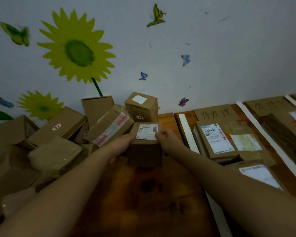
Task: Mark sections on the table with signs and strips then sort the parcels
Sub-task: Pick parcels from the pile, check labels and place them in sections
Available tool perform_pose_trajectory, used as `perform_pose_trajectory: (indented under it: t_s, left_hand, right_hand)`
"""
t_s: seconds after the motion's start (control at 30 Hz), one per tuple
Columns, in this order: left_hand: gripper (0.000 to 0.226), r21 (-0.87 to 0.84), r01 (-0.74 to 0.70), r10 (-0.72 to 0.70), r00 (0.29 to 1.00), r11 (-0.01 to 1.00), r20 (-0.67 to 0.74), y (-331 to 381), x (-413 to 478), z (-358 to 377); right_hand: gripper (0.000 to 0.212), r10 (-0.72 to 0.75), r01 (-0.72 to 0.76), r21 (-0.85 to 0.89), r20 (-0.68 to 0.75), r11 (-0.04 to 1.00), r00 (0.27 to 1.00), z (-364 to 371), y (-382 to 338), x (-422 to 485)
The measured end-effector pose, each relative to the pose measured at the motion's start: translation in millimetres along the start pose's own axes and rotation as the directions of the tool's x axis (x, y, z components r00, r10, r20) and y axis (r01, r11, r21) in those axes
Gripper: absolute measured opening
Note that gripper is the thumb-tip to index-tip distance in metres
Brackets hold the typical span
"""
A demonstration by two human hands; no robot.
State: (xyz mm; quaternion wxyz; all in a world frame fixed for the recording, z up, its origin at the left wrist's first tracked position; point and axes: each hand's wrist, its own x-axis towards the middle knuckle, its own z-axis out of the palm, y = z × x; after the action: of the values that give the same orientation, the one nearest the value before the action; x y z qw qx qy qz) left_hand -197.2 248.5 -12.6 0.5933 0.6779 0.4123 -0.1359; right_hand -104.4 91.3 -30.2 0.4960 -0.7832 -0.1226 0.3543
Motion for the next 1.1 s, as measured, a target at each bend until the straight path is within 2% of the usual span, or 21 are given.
perform_pose_trajectory:
  t_s: [0.07,0.13,0.27,0.4,0.8,0.87,0.97,1.07,1.1]
  left_hand:
    - [0.043,-0.025,-0.083,0.083,0.997,0.996,-0.011,-10.3,-14.4,-1.9]
    - [0.052,-0.055,-0.148,0.146,0.989,0.987,-0.035,-21.6,-32.9,-3.8]
    - [0.060,-0.086,-0.295,0.287,0.954,0.952,-0.088,-49.3,-81.3,-9.7]
    - [0.063,-0.186,-0.422,0.407,0.906,0.887,-0.117,-78.1,-123.8,-20.5]
    - [0.078,-0.230,-0.568,0.571,0.819,0.790,-0.064,-113.9,-211.5,-4.6]
    - [0.076,-0.203,-0.577,0.579,0.814,0.791,-0.058,-112.2,-219.0,6.0]
    - [0.077,-0.022,-0.617,0.615,0.786,0.787,-0.067,-104.9,-227.4,33.3]
    - [0.066,0.076,-0.641,0.645,0.763,0.764,-0.047,-90.1,-238.0,71.0]
    - [0.073,0.086,-0.642,0.646,0.763,0.762,-0.028,-85.2,-239.4,84.1]
  right_hand:
    - [0.035,-0.033,0.032,-0.015,-0.072,0.999,0.997,6.5,2.6,-17.6]
    - [0.044,-0.081,0.080,-0.012,-0.106,0.997,0.991,14.9,2.4,-40.9]
    - [0.063,-0.192,0.192,-0.016,-0.136,0.981,0.972,33.5,-0.2,-88.1]
    - [0.066,-0.265,0.260,-0.050,-0.145,0.964,0.953,51.1,-2.6,-135.6]
    - [0.065,-0.358,0.370,0.006,-0.242,0.929,0.902,54.3,12.4,-235.9]
    - [0.065,-0.374,0.386,0.000,-0.248,0.922,0.893,45.2,16.6,-247.4]
    - [0.066,-0.412,0.413,-0.044,-0.233,0.910,0.881,30.2,25.5,-266.6]
    - [0.066,-0.435,0.428,-0.084,-0.248,0.900,0.866,5.0,42.9,-280.4]
    - [0.068,-0.431,0.417,-0.108,-0.259,0.902,0.865,-6.8,50.1,-285.1]
